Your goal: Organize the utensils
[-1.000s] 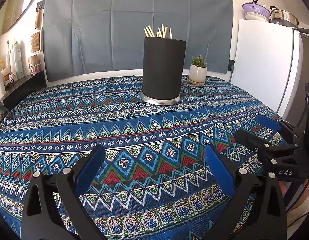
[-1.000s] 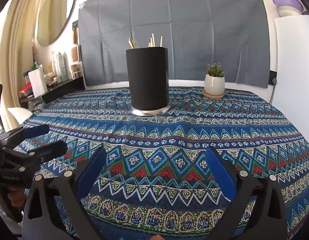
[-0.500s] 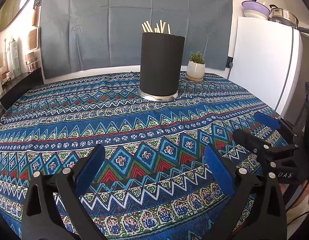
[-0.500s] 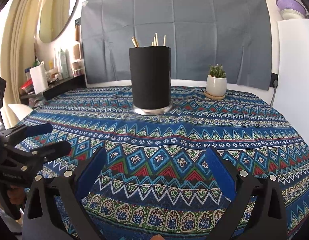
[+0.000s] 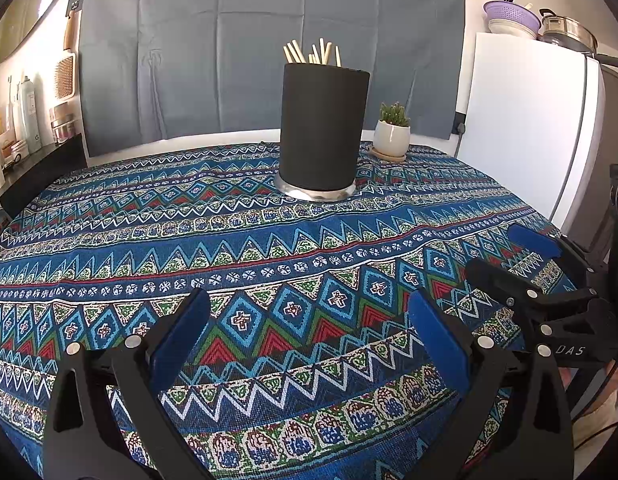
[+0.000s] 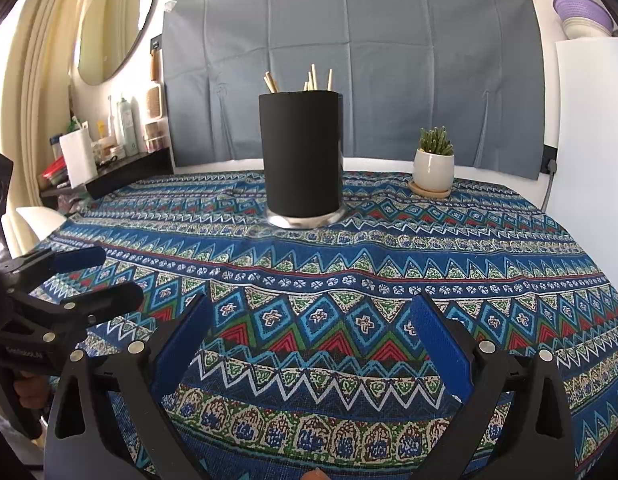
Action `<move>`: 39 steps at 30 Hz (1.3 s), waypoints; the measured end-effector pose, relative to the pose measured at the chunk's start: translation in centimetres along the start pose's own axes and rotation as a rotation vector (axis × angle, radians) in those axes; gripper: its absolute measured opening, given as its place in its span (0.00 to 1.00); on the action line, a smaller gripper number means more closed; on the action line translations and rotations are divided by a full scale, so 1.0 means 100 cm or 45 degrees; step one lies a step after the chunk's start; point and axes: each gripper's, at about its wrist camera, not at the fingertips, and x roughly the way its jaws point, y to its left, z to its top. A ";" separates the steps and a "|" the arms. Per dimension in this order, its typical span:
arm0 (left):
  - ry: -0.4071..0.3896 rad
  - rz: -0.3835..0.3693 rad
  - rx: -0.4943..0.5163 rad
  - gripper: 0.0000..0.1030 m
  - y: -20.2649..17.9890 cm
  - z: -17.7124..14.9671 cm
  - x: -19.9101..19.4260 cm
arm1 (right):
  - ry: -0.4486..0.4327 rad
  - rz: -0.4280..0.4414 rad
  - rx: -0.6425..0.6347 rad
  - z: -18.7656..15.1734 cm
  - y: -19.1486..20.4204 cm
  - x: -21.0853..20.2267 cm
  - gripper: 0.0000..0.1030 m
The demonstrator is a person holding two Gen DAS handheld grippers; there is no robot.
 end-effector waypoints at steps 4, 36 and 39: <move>0.001 0.001 -0.001 0.94 0.000 0.000 0.000 | 0.002 0.001 -0.003 0.000 0.000 0.001 0.92; 0.020 -0.014 -0.004 0.94 0.002 0.000 0.004 | 0.016 0.008 -0.029 -0.002 0.002 0.002 0.92; 0.022 -0.015 -0.007 0.94 0.002 0.000 0.004 | 0.016 0.007 -0.030 -0.002 0.002 0.002 0.92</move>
